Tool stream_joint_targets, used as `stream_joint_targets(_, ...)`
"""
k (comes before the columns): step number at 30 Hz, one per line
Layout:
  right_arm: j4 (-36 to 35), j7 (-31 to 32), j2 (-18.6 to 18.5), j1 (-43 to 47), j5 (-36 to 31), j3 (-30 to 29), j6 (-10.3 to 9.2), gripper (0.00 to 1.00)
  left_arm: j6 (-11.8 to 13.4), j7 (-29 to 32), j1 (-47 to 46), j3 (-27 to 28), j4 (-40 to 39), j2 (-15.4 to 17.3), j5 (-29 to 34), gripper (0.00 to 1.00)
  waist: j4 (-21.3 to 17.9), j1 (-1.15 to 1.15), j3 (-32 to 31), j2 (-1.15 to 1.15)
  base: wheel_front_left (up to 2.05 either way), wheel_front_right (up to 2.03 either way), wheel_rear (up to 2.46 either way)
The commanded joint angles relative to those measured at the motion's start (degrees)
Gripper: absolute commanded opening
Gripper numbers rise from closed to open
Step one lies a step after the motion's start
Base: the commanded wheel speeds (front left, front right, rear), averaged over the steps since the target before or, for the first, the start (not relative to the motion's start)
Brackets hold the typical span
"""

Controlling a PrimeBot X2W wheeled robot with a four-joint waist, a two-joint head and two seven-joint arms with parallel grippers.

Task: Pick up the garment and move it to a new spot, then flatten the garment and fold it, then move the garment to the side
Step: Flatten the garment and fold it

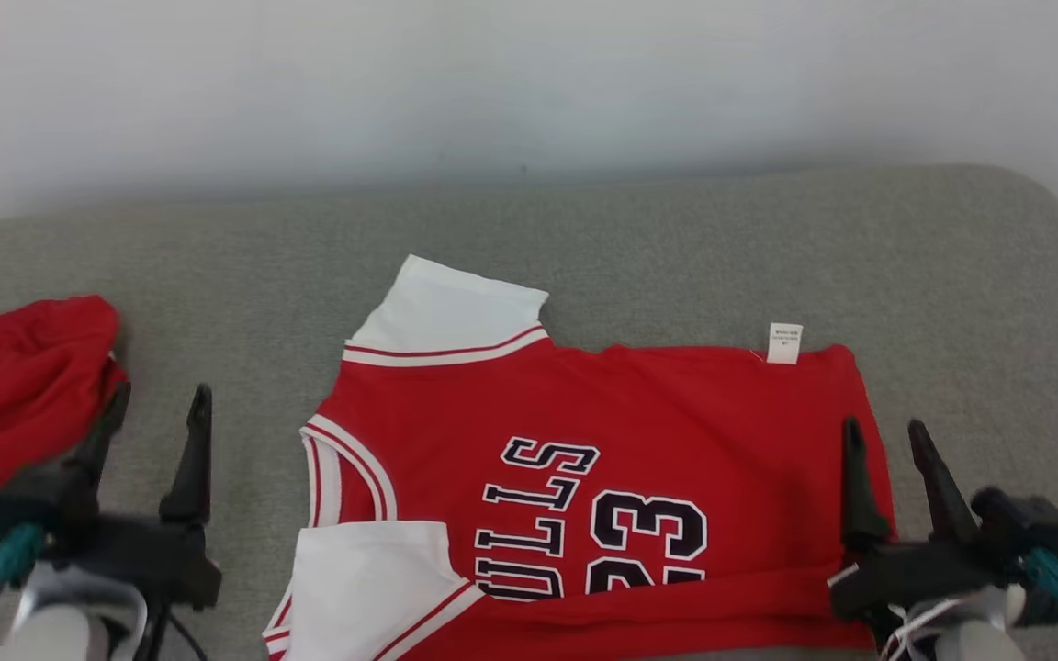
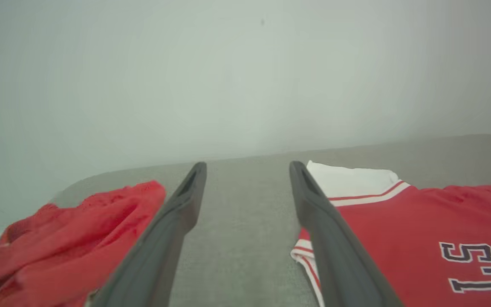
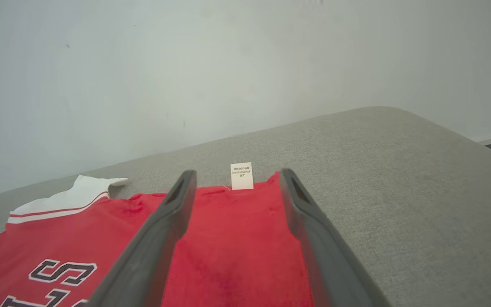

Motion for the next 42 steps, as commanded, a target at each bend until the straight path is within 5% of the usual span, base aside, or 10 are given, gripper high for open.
stream_joint_targets(1, 1.0, -0.2, 0.0, -2.2, -0.3, 0.5, 0.05, 1.0, -0.3, 0.7, -3.0, -1.0, 0.4, 1.0, -0.7, 1.0, -5.7, -0.01, 6.1, 0.0, 0.0, 0.0, 0.0)
stream_joint_targets(14, 17.5, -1.2, 0.7, -25.6, -0.4, 4.8, 0.05, 1.0, -0.5, 10.9, -29.8, -16.0, 11.5, 12.2, -11.7, 1.0, -15.0, -0.01, 16.7, 0.0, 0.0, 0.0, 0.0)
stream_joint_targets(24, 23.5, -1.6, 0.7, -32.3, 4.4, 9.9, 0.05, 1.0, -0.5, 14.6, -39.3, -24.5, 20.3, 15.1, -17.3, 1.0, -18.1, -0.01, 20.1, 0.0, 0.0, 0.0, 0.0)
stream_joint_targets(38, 22.1, -1.6, 0.7, -32.6, 6.9, 12.6, 0.05, 1.0, -0.5, 16.3, -45.3, -32.6, 32.3, 17.5, -20.5, 1.0, -20.3, -0.01, 22.3, 0.0, 0.0, 0.0, 0.0)
stream_joint_targets(39, 22.3, -1.6, 0.7, -32.6, 6.7, 12.7, 0.05, 1.0, -0.5, 16.1, -45.5, -33.2, 32.4, 17.3, -21.0, 0.9, -20.2, -0.01, 22.4, 0.0, 0.0, 0.0, 0.0)
stream_joint_targets(40, 22.5, -1.6, 0.7, -32.7, 6.5, 12.7, 0.05, 1.0, -0.5, 15.9, -45.8, -33.6, 32.4, 16.8, -22.0, 0.36, -20.0, -0.01, 22.3, 0.0, 0.0, 0.0, 0.0)
stream_joint_targets(41, 22.9, -1.6, 0.7, -32.8, 6.3, 12.7, 0.05, 1.0, -0.5, 15.9, -45.9, -34.1, 32.1, 16.2, -23.1, 0.0, -19.7, -0.01, 22.2, 0.0, 0.0, 0.0, 0.0)
stream_joint_targets(42, 23.4, -1.6, 0.7, -33.0, 6.1, 12.7, 0.05, 1.0, -0.5, 16.1, -46.1, -34.6, 32.0, 15.8, -23.9, 0.0, -19.3, -0.01, 22.0, 0.0, 0.0, 0.0, 0.0)
